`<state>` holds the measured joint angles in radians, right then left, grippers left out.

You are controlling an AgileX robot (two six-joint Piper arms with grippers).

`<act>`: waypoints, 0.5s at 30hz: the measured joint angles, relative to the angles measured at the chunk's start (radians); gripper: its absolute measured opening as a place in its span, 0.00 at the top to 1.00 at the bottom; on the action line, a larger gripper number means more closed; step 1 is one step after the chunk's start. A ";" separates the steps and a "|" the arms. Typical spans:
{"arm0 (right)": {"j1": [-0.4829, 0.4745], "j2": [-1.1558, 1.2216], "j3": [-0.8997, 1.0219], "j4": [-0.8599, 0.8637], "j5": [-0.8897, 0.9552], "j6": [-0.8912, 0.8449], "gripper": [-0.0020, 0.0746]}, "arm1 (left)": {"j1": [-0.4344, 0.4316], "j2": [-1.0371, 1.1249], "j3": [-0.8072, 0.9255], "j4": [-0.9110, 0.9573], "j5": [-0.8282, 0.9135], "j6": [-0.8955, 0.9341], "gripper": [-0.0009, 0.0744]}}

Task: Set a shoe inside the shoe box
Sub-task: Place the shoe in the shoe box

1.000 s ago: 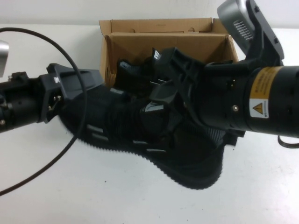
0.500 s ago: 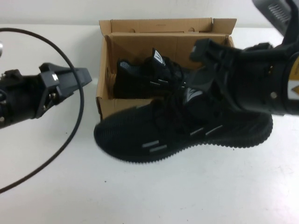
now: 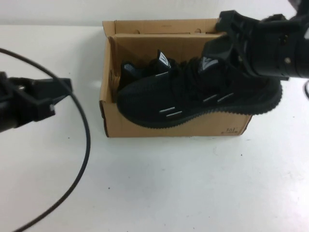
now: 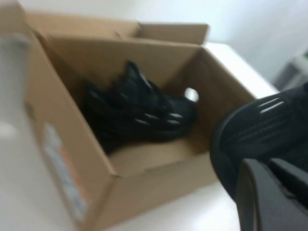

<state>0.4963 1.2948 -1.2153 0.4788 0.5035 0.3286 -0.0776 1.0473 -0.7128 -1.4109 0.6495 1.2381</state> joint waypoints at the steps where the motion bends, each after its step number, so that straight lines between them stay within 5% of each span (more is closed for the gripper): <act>1: -0.015 0.023 -0.007 0.073 0.000 -0.079 0.98 | 0.000 -0.029 0.000 0.033 -0.023 -0.005 0.99; 7: -0.068 0.171 -0.120 0.382 -0.020 -0.398 0.98 | 0.000 -0.181 0.000 0.218 -0.073 -0.103 0.99; 15: -0.098 0.304 -0.190 0.544 -0.154 -0.455 0.98 | 0.000 -0.265 0.000 0.313 -0.073 -0.210 0.99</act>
<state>0.3985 1.5985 -1.4049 1.0229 0.3499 -0.1261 -0.0776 0.7820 -0.7128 -1.0980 0.5764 1.0285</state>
